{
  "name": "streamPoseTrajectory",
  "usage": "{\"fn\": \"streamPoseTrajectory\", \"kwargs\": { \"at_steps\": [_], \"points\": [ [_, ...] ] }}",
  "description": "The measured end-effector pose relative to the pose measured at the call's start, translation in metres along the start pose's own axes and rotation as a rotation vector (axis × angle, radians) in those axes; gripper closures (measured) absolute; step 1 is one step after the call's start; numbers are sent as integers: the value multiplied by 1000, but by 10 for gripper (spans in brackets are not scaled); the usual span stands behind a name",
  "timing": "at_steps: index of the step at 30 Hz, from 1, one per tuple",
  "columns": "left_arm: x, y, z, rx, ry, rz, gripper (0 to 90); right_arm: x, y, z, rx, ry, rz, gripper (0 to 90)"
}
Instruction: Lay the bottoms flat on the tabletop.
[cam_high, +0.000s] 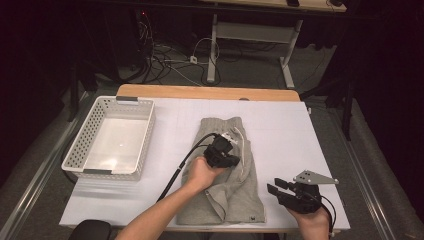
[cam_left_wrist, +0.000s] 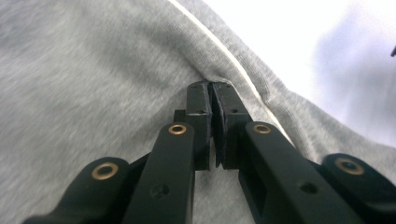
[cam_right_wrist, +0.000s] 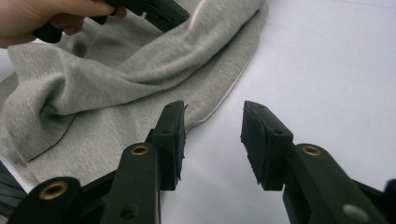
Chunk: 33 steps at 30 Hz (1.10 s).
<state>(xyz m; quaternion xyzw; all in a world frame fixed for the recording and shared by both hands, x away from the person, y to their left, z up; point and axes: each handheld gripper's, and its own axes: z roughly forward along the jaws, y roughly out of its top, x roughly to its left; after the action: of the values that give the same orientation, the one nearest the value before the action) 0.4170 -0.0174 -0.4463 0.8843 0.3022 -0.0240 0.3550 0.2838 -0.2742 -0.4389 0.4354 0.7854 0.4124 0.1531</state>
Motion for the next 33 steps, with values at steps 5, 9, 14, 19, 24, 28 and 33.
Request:
{"fn": "streamPoseTrajectory", "kwargs": {
  "at_steps": [5, 9, 14, 19, 24, 28, 33],
  "points": [
    [1, 4, 11, 13, -7, -9, 832, -1, 0, 0, -3, 1, 1, 605],
    [0, 2, 7, 19, 0, 5, 811, -1, 0, -2, -4, 1, 5, 605],
    [-2, -11, -14, 22, 37, 24, 711, 0, 0, -3, -7, 5, -1, 607],
    [3, -34, -42, -4, 77, 0, 626, 2, 2, 0, 14, 9, -3, 615],
    [8, -61, -67, -33, 113, -24, 560, 8, 9, 8, 38, 19, -32, 618],
    [14, -78, -80, -51, 156, -56, 511, 16, 18, 18, 63, 41, -53, 651],
    [18, -95, -91, -61, 175, -85, 487, 25, 31, 34, 97, 52, -90, 691]
  ]
}}
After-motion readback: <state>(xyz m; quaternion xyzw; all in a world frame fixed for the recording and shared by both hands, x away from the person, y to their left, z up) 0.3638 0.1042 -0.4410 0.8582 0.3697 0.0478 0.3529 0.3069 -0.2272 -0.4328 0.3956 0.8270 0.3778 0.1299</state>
